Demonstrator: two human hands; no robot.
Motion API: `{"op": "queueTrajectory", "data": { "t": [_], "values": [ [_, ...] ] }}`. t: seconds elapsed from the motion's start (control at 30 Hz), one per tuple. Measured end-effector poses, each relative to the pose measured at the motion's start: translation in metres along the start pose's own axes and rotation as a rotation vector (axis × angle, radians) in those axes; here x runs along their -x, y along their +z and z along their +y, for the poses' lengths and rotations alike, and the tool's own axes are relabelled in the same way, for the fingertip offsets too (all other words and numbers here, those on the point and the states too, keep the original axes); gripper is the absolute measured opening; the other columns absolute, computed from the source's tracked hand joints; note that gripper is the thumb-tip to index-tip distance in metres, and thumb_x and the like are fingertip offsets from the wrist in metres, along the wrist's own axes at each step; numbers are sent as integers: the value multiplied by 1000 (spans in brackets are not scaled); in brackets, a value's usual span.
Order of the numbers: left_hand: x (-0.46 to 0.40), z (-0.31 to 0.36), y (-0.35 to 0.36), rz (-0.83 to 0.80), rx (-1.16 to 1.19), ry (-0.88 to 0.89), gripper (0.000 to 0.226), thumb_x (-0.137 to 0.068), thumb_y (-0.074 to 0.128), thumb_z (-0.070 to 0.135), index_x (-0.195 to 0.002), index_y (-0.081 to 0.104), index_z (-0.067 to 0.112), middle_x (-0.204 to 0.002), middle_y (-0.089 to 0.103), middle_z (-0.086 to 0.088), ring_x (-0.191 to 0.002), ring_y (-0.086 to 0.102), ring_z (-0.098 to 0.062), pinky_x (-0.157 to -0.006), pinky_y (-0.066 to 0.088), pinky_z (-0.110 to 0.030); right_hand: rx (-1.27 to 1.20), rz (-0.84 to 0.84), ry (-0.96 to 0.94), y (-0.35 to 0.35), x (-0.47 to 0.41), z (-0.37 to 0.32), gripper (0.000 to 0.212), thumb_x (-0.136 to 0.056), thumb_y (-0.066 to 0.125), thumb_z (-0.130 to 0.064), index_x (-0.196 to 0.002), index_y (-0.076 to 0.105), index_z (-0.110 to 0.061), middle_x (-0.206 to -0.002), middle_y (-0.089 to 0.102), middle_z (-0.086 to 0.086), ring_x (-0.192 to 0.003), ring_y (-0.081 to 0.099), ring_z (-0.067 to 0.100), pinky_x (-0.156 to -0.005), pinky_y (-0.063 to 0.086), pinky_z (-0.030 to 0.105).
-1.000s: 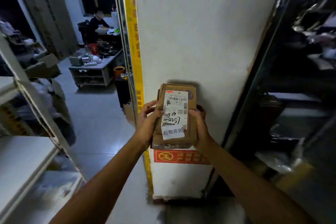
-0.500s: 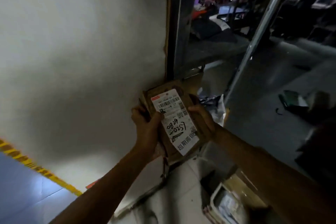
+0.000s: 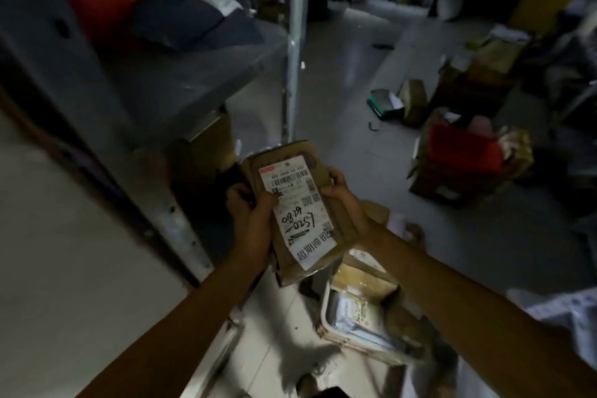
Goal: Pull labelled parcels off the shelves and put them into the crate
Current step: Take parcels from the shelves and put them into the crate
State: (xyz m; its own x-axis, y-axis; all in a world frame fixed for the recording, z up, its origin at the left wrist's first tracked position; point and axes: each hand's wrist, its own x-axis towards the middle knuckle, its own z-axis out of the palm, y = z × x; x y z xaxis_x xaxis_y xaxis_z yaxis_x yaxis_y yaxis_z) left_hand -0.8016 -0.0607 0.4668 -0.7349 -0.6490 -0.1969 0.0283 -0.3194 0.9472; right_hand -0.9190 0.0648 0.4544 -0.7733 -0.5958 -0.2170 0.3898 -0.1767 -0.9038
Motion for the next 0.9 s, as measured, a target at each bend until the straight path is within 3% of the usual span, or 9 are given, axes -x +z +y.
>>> {"op": "queueTrajectory", "data": {
  "t": [0.13,0.23,0.3,0.4,0.57,0.63,0.73,0.83,0.9],
  "values": [
    [-31,-15,59,-76,-14,-24,29,-97,51,-2,-108,38,21,-106,62,-3,-100,67,-25,-77,59,-37,41,35,2,-60,-20,-15,26,-95,52,-2,-110,45,-22,-108,60,12,-89,66,22,-78,56,35],
    [-51,-28,100,-148,-20,-73,23,-97,51,-3,-108,40,14,-105,61,-5,-96,67,-25,-84,58,-42,89,110,-15,-103,-30,-26,31,-84,58,-17,-112,46,-22,-102,66,5,-88,69,18,-76,59,33],
    [-67,-38,124,-233,-56,-106,36,-89,64,8,-112,37,7,-102,58,-11,-85,69,-18,-72,61,-34,144,174,-20,-129,-30,-30,40,-82,59,-26,-118,46,-16,-105,67,5,-95,69,19,-79,59,31],
    [-86,-58,156,-318,-169,-173,47,-77,67,20,-114,39,9,-106,62,-19,-84,74,-26,-69,62,-39,90,250,27,-166,-26,-24,63,-85,72,-35,-134,39,-13,-123,66,17,-112,67,33,-98,54,54],
    [-107,-105,204,-570,-450,-173,21,-88,64,11,-94,45,17,-91,63,-8,-68,72,-15,-55,57,-25,84,373,54,-216,-2,11,44,-87,75,-23,-125,54,-30,-122,70,4,-112,69,22,-93,58,42],
    [-116,-131,219,-687,-564,-192,32,-71,69,25,-92,49,12,-83,65,-5,-70,70,-21,-54,56,-25,20,450,142,-236,8,48,68,-80,84,-30,-137,47,-27,-128,68,5,-117,67,24,-96,56,48],
    [-135,-189,225,-917,-713,-318,19,-83,71,12,-93,55,13,-76,72,2,-71,71,-14,-58,56,-22,-158,584,260,-253,22,112,93,-69,91,-41,-145,39,-30,-131,67,3,-121,65,27,-96,54,58],
    [-154,-269,210,-1036,-879,-429,41,-78,81,24,-113,60,16,-105,72,-2,-100,72,-23,-79,62,-36,-374,751,340,-256,34,180,95,-74,89,-31,-150,33,-30,-127,70,4,-116,68,29,-93,53,64],
    [-163,-325,191,-1105,-972,-475,57,-70,84,35,-119,59,20,-118,66,-1,-110,67,-20,-85,60,-33,-532,846,390,-261,36,227,84,-80,81,-16,-148,33,-29,-127,70,9,-115,67,35,-91,50,71]
  ]
}}
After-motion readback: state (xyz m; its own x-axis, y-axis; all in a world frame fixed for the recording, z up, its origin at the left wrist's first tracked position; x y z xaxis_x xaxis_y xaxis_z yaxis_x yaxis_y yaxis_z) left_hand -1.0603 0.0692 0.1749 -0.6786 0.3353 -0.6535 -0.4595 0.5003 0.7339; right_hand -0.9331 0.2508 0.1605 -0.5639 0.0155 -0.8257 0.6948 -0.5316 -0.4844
